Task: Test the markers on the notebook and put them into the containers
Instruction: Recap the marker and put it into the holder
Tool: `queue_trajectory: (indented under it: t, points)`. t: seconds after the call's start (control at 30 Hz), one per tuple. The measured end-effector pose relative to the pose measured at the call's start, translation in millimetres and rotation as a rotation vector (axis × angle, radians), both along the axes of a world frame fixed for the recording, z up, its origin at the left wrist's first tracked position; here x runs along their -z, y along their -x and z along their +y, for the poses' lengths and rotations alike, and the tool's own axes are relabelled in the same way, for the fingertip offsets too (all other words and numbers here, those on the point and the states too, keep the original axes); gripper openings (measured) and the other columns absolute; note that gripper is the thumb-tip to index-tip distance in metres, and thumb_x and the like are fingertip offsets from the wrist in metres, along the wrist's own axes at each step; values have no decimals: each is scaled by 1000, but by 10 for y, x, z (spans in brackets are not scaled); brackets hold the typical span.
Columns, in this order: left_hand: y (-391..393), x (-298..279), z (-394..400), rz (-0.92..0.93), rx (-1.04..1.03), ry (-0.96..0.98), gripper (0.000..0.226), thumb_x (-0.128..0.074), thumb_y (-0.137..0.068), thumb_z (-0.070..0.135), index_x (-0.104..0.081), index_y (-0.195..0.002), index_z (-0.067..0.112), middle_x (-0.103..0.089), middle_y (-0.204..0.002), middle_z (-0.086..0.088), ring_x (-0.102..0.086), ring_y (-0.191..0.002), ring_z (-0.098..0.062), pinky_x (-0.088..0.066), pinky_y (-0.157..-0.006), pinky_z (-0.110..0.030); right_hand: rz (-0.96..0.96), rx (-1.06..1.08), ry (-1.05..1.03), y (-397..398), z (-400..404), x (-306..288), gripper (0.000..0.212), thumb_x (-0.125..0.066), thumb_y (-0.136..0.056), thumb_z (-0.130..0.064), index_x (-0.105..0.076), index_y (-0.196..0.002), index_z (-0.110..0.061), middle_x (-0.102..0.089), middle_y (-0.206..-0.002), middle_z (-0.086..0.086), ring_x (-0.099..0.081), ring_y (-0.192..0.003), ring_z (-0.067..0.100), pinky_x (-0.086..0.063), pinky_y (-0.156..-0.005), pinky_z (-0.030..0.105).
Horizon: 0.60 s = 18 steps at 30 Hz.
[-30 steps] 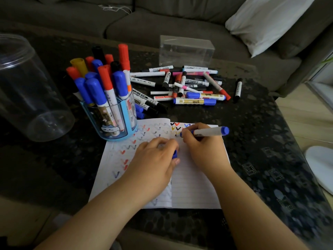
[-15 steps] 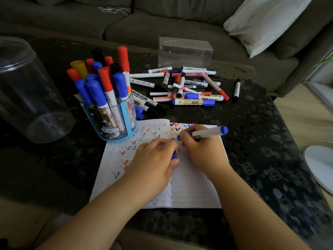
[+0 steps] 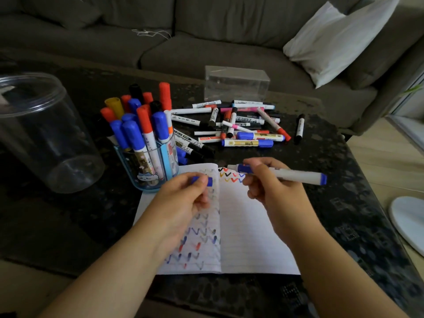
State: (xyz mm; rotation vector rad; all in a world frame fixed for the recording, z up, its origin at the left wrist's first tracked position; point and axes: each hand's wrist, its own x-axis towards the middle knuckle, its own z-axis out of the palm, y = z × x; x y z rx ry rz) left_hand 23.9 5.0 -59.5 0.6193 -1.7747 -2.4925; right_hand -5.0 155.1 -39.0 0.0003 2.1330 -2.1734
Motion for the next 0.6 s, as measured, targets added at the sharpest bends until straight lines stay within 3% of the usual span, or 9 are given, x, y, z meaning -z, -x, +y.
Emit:
queue_trajectory:
  t: [0.1, 0.2, 0.43, 0.5, 0.6]
  points:
    - [-21, -68, 2, -16, 30, -200, 11, -53, -89, 5, -62, -83, 7, -62, -59, -2, -58, -55, -9, -53, -58, -24, -11, -13, 55, -71, 18, -90, 25, -47, -96, -22, -63, -82, -9, -59, -59, 4, -46, -56, 15, -42, -61, 30]
    - [-50, -82, 28, 5, 88, -213, 10, -52, -89, 5, -62, -86, 5, -64, -61, -3, -61, -57, -10, -53, -56, -24, -1, -11, 73, -103, 30, -137, 22, -48, -95, -18, -52, -76, -8, -57, -54, 5, -43, -52, 15, -39, -55, 27]
    - [-154, -175, 83, 44, 280, -175, 15, -51, -89, 9, -63, -93, 3, -66, -64, -6, -62, -56, -12, -55, -56, -23, 55, -73, 23, -122, 26, -120, 25, -57, -91, -14, -48, -68, -9, -44, -47, -2, -39, -45, 8, -34, -48, 22]
    - [-173, -195, 69, 42, 354, -15, 20, -49, -91, 18, -64, -92, 6, -65, -63, -4, -60, -55, -12, -52, -56, -23, 80, -74, 4, -111, 48, -118, 25, -60, -89, -15, -49, -68, -8, -42, -48, 1, -35, -44, 9, -32, -47, 23]
    - [-201, -174, 49, 62, 492, 417, 31, -41, -95, 34, -63, -85, 15, -57, -57, 4, -49, -52, -10, -41, -55, -22, 75, -64, -14, -105, 74, -121, 24, -61, -88, -16, -51, -69, -6, -41, -57, 11, -33, -46, 12, -30, -47, 25]
